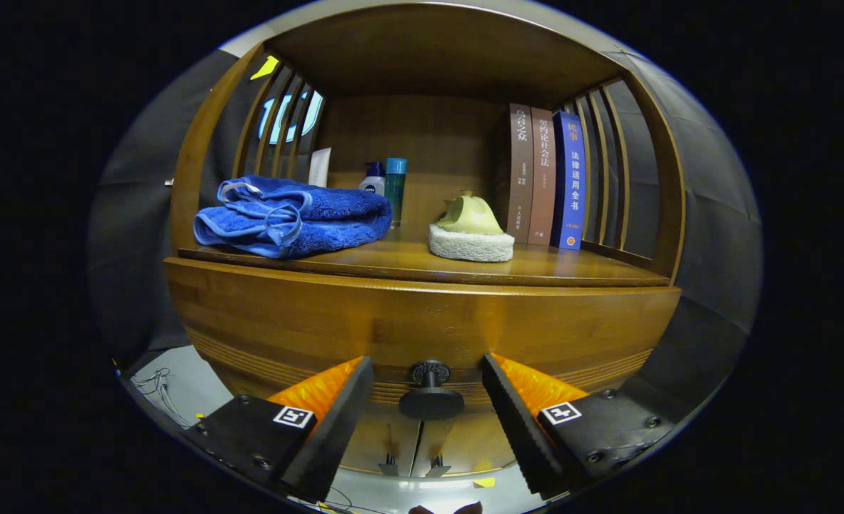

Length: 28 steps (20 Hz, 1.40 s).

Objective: Pull open the drawer, take out the items inside it, and place them on the countertop above the cabinet.

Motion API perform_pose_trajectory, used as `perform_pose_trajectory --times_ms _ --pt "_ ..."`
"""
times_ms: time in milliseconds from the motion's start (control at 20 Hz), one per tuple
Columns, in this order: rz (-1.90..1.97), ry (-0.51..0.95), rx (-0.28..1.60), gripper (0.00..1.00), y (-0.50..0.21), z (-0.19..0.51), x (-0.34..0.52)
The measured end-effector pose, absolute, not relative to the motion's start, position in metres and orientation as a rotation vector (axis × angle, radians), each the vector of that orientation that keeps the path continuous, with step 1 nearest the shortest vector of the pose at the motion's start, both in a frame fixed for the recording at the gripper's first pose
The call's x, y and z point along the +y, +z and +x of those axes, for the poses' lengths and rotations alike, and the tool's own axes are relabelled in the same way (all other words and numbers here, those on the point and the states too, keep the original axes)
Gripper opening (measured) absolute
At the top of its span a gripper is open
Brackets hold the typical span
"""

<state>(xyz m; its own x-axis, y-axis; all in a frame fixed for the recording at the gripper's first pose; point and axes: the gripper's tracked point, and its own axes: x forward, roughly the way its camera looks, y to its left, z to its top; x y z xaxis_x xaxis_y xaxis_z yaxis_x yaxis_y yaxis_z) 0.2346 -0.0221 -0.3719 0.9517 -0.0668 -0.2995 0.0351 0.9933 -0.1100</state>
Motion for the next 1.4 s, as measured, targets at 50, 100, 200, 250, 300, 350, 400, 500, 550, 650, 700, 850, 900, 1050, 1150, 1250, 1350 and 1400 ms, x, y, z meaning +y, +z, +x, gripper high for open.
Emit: perform_pose_trajectory --times_ms 50,100,200,250,300,350,400,500,550,650,700,850,900,1050,1150,1250,1350,1400 --pt "-0.106 -0.057 0.312 1.00 -0.373 0.235 -0.021" --pt "-0.112 -0.056 0.303 1.00 -0.374 0.235 -0.021" --pt "-0.130 -0.054 0.302 1.00 -0.375 0.234 -0.022" --pt "-0.128 -0.053 0.304 1.00 -0.375 0.235 -0.022" --pt "-0.115 -0.051 0.308 1.00 -0.375 0.235 -0.021" --pt "-0.091 -0.044 0.311 1.00 -0.372 0.233 -0.020" --pt "-0.069 -0.036 0.314 1.00 -0.370 0.233 -0.018" --pt "-0.042 -0.030 0.314 1.00 -0.358 0.223 -0.017" --pt "-0.029 -0.026 0.304 1.00 -0.348 0.216 -0.015" --pt "-0.017 -0.021 0.274 1.00 -0.321 0.200 -0.012" --pt "-0.015 -0.019 0.258 1.00 -0.307 0.192 -0.009" --pt "-0.010 -0.007 0.221 1.00 -0.262 0.165 0.000" --pt "-0.012 -0.005 0.211 1.00 -0.248 0.155 0.002" --pt "-0.015 0.012 0.207 1.00 -0.217 0.125 0.010" --pt "-0.008 0.025 0.197 1.00 -0.196 0.105 0.016" --pt "-0.003 0.032 0.182 1.00 -0.173 0.087 0.016" --pt "0.000 0.036 0.159 1.00 -0.149 0.072 0.014" --pt "-0.003 0.038 0.150 1.00 -0.138 0.065 0.013"
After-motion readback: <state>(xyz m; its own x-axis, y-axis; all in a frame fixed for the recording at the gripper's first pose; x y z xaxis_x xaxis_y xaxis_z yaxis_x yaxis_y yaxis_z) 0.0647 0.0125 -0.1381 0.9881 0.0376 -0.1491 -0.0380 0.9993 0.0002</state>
